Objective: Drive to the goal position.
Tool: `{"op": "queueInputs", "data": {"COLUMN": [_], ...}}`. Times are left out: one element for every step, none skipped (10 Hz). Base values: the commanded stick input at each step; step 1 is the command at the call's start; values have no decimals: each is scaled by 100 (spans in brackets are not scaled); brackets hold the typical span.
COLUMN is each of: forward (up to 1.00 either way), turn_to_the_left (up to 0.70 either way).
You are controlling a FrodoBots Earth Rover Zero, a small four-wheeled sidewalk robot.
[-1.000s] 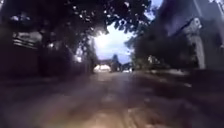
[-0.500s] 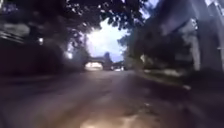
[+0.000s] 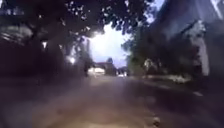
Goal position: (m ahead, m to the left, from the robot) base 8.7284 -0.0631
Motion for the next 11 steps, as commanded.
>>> {"op": "queueInputs", "data": {"forward": [70,70,70,70,70,70,70,70,70,70,70], "turn_to_the_left": [0,0,0,0,0,-33,-34,-35,-35,-35,-23]}}
